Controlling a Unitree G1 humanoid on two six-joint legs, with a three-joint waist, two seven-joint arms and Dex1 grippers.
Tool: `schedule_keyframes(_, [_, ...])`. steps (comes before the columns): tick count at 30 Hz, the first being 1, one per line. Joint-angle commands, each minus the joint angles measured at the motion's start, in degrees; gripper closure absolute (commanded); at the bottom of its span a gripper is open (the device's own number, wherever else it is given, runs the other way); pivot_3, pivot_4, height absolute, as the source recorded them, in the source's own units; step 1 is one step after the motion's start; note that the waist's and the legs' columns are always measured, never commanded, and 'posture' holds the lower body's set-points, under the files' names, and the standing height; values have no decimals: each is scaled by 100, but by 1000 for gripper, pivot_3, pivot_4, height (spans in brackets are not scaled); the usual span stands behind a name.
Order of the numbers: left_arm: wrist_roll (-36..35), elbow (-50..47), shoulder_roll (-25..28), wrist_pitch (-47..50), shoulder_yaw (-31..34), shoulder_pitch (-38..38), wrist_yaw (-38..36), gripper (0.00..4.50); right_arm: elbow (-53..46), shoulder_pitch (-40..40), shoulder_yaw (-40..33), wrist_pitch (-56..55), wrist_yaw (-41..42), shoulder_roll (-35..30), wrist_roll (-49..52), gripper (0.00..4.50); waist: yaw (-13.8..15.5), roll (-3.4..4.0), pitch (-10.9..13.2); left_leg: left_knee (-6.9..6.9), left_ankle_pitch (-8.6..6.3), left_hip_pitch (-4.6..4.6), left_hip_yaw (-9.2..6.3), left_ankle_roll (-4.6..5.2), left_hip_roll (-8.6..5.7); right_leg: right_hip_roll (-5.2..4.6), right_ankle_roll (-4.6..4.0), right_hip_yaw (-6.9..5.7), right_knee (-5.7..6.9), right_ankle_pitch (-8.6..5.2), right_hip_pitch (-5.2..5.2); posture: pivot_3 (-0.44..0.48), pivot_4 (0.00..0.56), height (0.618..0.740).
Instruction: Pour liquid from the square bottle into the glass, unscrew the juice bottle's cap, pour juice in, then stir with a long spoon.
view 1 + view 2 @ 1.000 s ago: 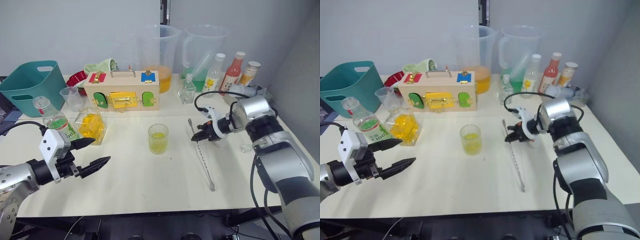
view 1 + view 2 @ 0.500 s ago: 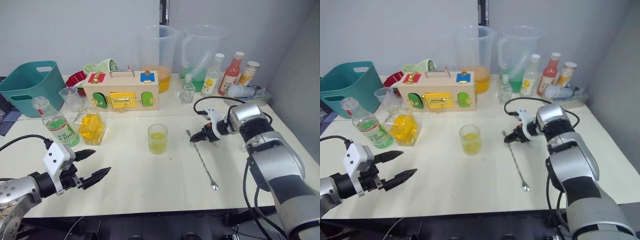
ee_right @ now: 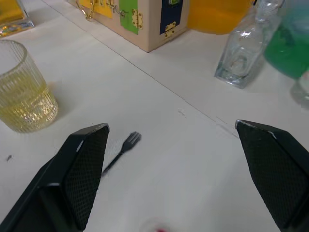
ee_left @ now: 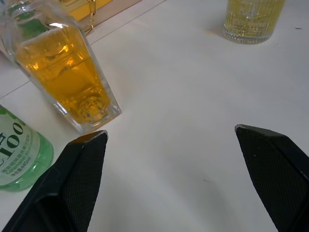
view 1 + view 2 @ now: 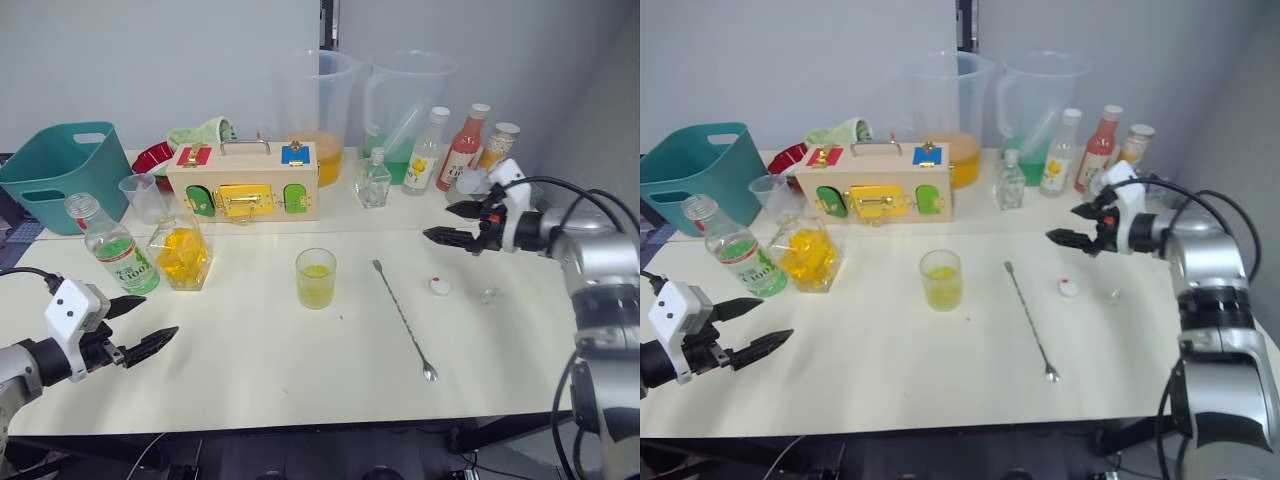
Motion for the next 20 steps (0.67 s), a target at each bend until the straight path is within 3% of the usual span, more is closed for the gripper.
schedule_keyframes(1, [131, 410, 59, -355, 186, -56, -93, 0, -837, 922, -714, -230, -44, -274, 312, 54, 7, 0, 0, 1, -1, 0, 1, 2, -1, -2, 0, 1, -1, 0, 0, 0, 150, 740])
schedule_keyframes(6, [282, 997, 29, -708, 213, -11, -183, 0, -1370, 2208, -1647, -363, -136, -288, 800, 54, 36, 0, 0, 2, -7, 6, 11, 13, -4, -8, 0, 8, -2, 0, 6, 0, 150, 740])
schedule_keyframes(11, [454, 1563, -19, -1221, 237, 97, -297, 0, -977, 3083, -2196, -1222, -32, -325, 783, 54, 8, 0, 0, 0, -9, 33, 25, 16, -1, -9, 0, 14, -20, 0, 17, 0, 150, 740])
schedule_keyframes(20, [442, 1883, -82, -1541, 126, 146, -445, 0, -663, 3900, -2313, -1645, 148, -319, 879, 54, 6, -1, 0, 1, -12, 38, 39, 20, -1, -15, 0, 21, -22, 0, 20, 0, 150, 740])
